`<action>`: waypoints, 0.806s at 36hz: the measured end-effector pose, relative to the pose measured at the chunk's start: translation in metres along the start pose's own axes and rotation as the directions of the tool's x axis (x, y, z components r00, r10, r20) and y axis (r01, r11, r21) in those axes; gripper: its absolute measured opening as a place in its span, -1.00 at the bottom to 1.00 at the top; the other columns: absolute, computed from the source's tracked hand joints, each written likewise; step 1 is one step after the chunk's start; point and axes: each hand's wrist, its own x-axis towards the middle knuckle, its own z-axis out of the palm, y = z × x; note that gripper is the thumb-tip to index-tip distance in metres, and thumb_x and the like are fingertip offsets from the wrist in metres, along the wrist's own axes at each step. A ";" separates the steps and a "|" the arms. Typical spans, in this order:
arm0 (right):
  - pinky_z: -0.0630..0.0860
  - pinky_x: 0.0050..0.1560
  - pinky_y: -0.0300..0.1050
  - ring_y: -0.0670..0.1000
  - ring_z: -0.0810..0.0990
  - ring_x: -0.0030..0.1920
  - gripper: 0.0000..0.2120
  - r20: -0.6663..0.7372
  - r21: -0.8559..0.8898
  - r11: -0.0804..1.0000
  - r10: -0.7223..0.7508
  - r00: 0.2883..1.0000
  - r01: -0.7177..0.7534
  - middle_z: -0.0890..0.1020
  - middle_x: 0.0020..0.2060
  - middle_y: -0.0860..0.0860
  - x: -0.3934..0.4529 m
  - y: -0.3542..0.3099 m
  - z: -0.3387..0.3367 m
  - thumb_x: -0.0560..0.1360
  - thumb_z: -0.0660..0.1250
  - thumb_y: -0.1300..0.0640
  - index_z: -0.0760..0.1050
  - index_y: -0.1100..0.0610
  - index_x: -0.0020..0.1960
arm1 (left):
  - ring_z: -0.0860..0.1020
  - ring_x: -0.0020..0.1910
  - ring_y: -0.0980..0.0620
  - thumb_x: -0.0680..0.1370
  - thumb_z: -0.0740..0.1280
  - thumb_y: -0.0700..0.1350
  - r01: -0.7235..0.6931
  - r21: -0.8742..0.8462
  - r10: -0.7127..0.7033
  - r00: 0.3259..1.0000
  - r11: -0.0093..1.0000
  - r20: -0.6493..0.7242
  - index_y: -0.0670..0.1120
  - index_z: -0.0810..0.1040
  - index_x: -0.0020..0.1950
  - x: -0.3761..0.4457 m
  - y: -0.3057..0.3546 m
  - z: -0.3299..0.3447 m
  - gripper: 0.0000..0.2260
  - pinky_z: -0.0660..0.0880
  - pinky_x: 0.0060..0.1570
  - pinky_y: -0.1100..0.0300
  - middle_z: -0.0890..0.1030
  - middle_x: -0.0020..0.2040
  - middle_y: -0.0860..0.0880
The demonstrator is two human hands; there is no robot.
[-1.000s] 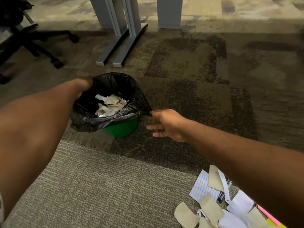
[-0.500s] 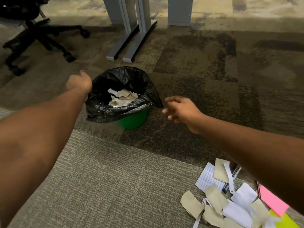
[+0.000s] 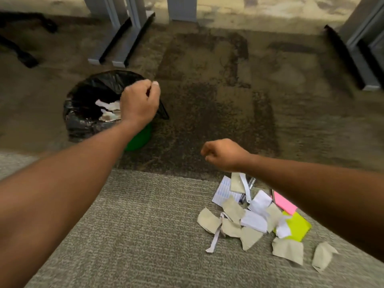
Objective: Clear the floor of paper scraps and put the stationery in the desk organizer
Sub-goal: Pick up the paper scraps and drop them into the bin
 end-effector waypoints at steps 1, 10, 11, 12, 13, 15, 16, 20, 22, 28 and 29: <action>0.55 0.06 -0.04 0.08 0.62 0.09 -0.73 0.014 -0.046 0.999 0.007 1.000 -0.006 0.67 0.09 0.03 -0.006 0.004 0.006 0.49 0.26 0.09 0.57 0.01 0.16 | 0.37 -0.40 -0.08 0.63 0.14 0.04 -0.039 -0.009 0.039 0.998 0.999 0.044 -0.10 0.30 -0.37 -0.010 0.009 0.007 -0.59 0.19 -0.38 0.07 0.35 -0.41 -0.06; 0.57 0.02 -0.04 0.11 0.60 0.11 -0.68 0.069 -0.263 0.961 0.106 0.992 -0.084 0.62 0.14 0.09 -0.057 0.037 0.060 0.51 0.30 0.09 0.50 0.10 0.25 | 0.43 -0.37 -0.03 0.62 0.21 0.02 -0.100 -0.082 0.124 0.916 0.992 0.383 0.00 0.30 -0.38 -0.111 0.042 0.056 -0.63 0.23 -0.36 0.12 0.36 -0.39 0.05; 0.58 0.03 -0.02 0.13 0.61 0.11 -0.68 0.069 -0.282 0.955 0.117 0.991 -0.093 0.62 0.14 0.10 -0.060 0.039 0.064 0.50 0.31 0.08 0.51 0.10 0.24 | 0.43 -0.37 -0.02 0.62 0.21 0.02 -0.093 -0.091 0.122 0.904 0.992 0.409 0.00 0.32 -0.37 -0.122 0.043 0.059 -0.64 0.23 -0.36 0.13 0.36 -0.38 0.06; 0.59 0.04 -0.01 0.15 0.61 0.10 -0.69 0.072 -0.300 0.949 0.124 0.990 -0.097 0.62 0.13 0.11 -0.062 0.041 0.069 0.50 0.32 0.07 0.51 0.12 0.22 | 0.43 -0.37 -0.01 0.62 0.21 0.02 -0.094 -0.094 0.126 0.892 0.991 0.434 0.00 0.34 -0.35 -0.133 0.045 0.061 -0.66 0.23 -0.36 0.14 0.36 -0.38 0.06; 0.59 0.02 -0.02 0.16 0.61 0.09 -0.70 0.081 -0.318 0.943 0.130 0.988 -0.098 0.62 0.11 0.13 -0.065 0.042 0.073 0.50 0.32 0.07 0.51 0.13 0.20 | 0.42 -0.37 0.01 0.62 0.22 0.02 -0.103 -0.091 0.134 0.879 0.991 0.458 0.01 0.36 -0.34 -0.143 0.047 0.063 -0.67 0.23 -0.36 0.15 0.36 -0.36 0.07; 0.57 -0.04 -0.02 0.17 0.61 0.05 -0.74 0.107 -0.354 0.931 0.135 0.985 -0.089 0.62 0.07 0.13 -0.069 0.042 0.081 0.50 0.32 0.09 0.50 0.14 0.16 | 0.41 -0.36 0.04 0.63 0.21 0.04 -0.129 -0.070 0.147 0.848 0.989 0.510 0.01 0.38 -0.31 -0.160 0.049 0.065 -0.69 0.23 -0.35 0.17 0.39 -0.34 0.07; 0.57 -0.05 -0.02 0.16 0.61 0.03 -0.75 0.123 -0.366 0.927 0.132 0.984 -0.078 0.61 0.05 0.13 -0.071 0.042 0.085 0.49 0.32 0.10 0.49 0.13 0.15 | 0.41 -0.35 0.06 0.63 0.20 0.05 -0.137 -0.059 0.147 0.832 0.989 0.534 0.02 0.39 -0.29 -0.168 0.049 0.067 -0.70 0.23 -0.36 0.17 0.40 -0.32 0.08; 0.56 -0.09 -0.01 0.15 0.58 0.02 -0.68 0.175 -0.394 0.919 0.087 0.981 -0.012 0.56 0.05 0.11 -0.076 0.042 0.097 0.49 0.35 0.06 0.44 0.13 0.21 | 0.46 -0.30 0.07 0.60 0.19 0.08 -0.154 -0.040 0.146 0.776 0.987 0.613 -0.01 0.50 -0.19 -0.193 0.047 0.071 -0.75 0.29 -0.36 0.16 0.48 -0.24 0.07; 0.48 -0.15 -0.04 0.16 0.56 0.04 -0.70 0.178 -0.400 0.916 0.064 0.982 0.013 0.54 0.05 0.13 -0.078 0.041 0.102 0.52 0.31 0.07 0.41 0.13 0.21 | 0.51 -0.24 0.05 0.58 0.21 0.09 -0.144 -0.048 0.139 0.730 0.988 0.669 0.00 0.55 -0.12 -0.203 0.047 0.072 -0.78 0.45 -0.28 0.13 0.55 -0.17 0.07; 0.50 -0.12 -0.10 0.12 0.60 0.01 -0.79 0.207 -0.308 0.951 0.100 0.973 -0.032 0.62 -0.01 0.10 -0.069 0.043 0.091 0.52 0.27 0.11 0.58 0.13 0.10 | 0.52 -0.12 0.06 0.53 0.26 0.18 -0.121 -0.041 0.108 0.622 0.992 0.775 0.04 0.59 0.03 -0.225 0.055 0.077 -0.73 0.49 -0.14 0.14 0.59 -0.03 0.06; 0.50 -0.13 -0.11 0.10 0.62 -0.01 -0.80 0.222 -0.278 0.959 0.116 0.968 -0.051 0.65 -0.02 0.09 -0.063 0.044 0.084 0.51 0.29 0.12 0.61 0.12 0.08 | 0.52 -0.10 0.05 0.53 0.26 0.19 -0.131 -0.035 0.108 0.608 0.991 0.787 0.03 0.59 0.04 -0.228 0.057 0.078 -0.72 0.46 -0.15 0.14 0.59 -0.01 0.05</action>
